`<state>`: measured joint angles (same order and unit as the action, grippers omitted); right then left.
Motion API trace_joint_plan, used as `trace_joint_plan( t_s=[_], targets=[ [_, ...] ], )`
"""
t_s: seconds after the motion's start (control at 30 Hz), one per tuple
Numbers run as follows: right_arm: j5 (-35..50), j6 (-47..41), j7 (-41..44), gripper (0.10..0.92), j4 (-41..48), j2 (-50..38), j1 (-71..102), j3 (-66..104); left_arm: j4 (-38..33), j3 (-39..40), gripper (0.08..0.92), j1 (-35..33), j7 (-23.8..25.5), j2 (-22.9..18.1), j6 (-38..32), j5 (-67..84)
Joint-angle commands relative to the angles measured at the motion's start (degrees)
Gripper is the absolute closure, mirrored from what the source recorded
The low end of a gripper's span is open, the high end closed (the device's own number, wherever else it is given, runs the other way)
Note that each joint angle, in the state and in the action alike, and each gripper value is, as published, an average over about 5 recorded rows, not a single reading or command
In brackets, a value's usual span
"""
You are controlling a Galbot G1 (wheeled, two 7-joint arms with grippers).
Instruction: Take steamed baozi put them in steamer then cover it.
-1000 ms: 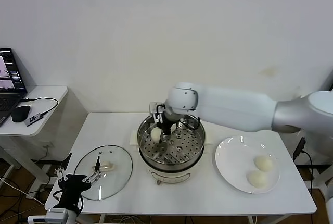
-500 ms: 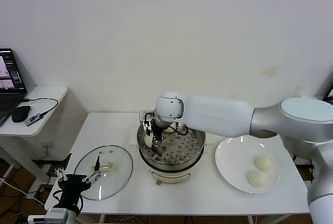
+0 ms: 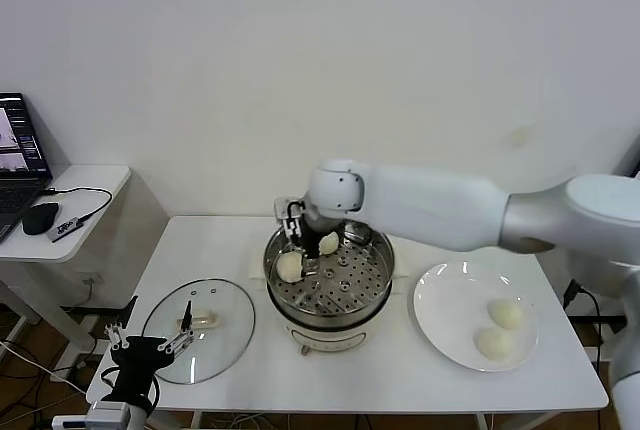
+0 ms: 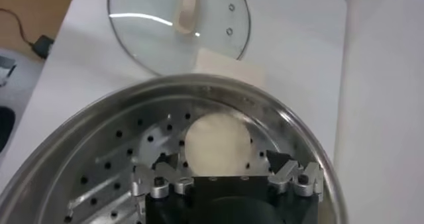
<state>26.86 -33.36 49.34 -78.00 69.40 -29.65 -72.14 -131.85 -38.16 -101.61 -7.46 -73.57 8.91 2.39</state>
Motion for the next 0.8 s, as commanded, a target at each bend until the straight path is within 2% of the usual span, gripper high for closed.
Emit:
trace_joint_plan(
  t_s=[0.03, 0.43, 0.63, 0.8],
  targets=[
    [-2.1, 5.0, 9.1, 0.203, -9.4, -14.4, -10.6, -1.8, -0.3, 0.4, 0.177, 0.0, 0.1, 0.1, 0.1, -0.1],
    [-14.7, 13.1, 15.2, 0.203, -25.4, -41.9, -13.3, -5.9, -0.7, 1.9, 0.177, -0.7, 0.1, 0.3, 0.1, -0.8],
    [-22.4, 15.9, 15.3, 0.203, -28.2, -52.6, -7.1, -5.1, -1.3, 2.4, 0.177, -1.4, 0.2, 0.4, 0.1, -1.4],
    [-29.1, 18.4, 14.8, 0.203, -27.5, -59.0, 6.7, 3.5, -1.2, 3.2, 0.177, -2.0, 0.1, 0.2, 0.1, -2.1]
  ],
)
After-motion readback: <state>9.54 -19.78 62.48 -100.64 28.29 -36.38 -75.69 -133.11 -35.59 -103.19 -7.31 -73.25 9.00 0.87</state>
